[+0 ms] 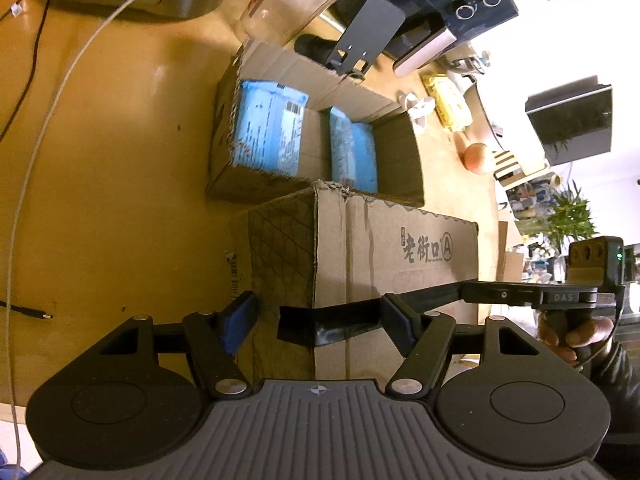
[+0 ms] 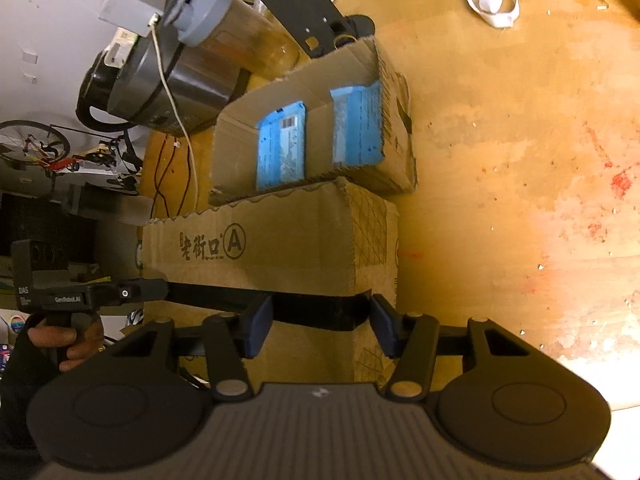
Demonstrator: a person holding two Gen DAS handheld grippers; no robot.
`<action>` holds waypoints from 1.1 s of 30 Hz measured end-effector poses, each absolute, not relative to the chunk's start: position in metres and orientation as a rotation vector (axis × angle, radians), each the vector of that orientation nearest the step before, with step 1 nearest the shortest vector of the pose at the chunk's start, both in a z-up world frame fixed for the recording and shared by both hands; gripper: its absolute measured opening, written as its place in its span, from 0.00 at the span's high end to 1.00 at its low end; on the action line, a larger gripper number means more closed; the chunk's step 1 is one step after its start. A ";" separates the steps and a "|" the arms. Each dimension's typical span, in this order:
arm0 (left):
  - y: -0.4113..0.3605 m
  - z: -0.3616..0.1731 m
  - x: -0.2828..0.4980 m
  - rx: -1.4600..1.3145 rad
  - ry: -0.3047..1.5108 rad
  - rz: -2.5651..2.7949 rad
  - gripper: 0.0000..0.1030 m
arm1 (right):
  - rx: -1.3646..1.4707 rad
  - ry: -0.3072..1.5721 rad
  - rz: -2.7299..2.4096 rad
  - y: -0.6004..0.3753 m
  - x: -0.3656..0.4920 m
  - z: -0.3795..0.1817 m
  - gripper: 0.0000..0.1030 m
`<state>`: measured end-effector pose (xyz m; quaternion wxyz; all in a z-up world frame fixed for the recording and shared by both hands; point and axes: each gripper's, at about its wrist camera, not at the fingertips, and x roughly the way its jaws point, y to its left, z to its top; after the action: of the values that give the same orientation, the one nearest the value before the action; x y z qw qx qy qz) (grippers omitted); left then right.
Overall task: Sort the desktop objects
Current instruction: 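Fold the printed flap up and over the packets with both grippers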
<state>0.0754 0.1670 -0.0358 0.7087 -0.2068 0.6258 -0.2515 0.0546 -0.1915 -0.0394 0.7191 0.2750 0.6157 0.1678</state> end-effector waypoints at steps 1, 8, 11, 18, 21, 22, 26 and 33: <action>0.167 -0.033 0.076 -0.457 1.389 -0.558 0.35 | 0.607 1.361 0.369 -0.191 0.055 -0.036 0.52; 0.164 -0.019 0.088 -0.448 1.393 -0.562 0.35 | 0.601 1.370 0.345 -0.190 0.065 -0.021 0.52; 0.163 -0.018 0.095 -0.445 1.398 -0.566 0.35 | 0.595 1.375 0.336 -0.190 0.071 -0.017 0.52; 0.162 -0.010 0.108 -0.440 1.410 -0.572 0.35 | 0.588 1.382 0.324 -0.189 0.083 -0.007 0.52; 0.162 -0.007 0.114 -0.443 1.414 -0.572 0.35 | 0.594 1.386 0.319 -0.190 0.088 -0.004 0.52; 0.162 -0.006 0.116 -0.440 1.415 -0.572 0.35 | 0.595 1.389 0.315 -0.190 0.090 -0.003 0.52; 0.160 -0.004 0.128 -0.433 1.425 -0.570 0.35 | 0.606 1.405 0.296 -0.191 0.101 -0.001 0.52; 0.161 0.000 0.149 -0.443 1.438 -0.566 0.36 | 0.606 1.412 0.288 -0.192 0.124 0.001 0.52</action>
<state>0.1495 0.1614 -0.0005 0.6940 -0.1984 0.6439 -0.2536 0.1237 -0.1923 0.0010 0.7097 0.2729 0.6364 0.1299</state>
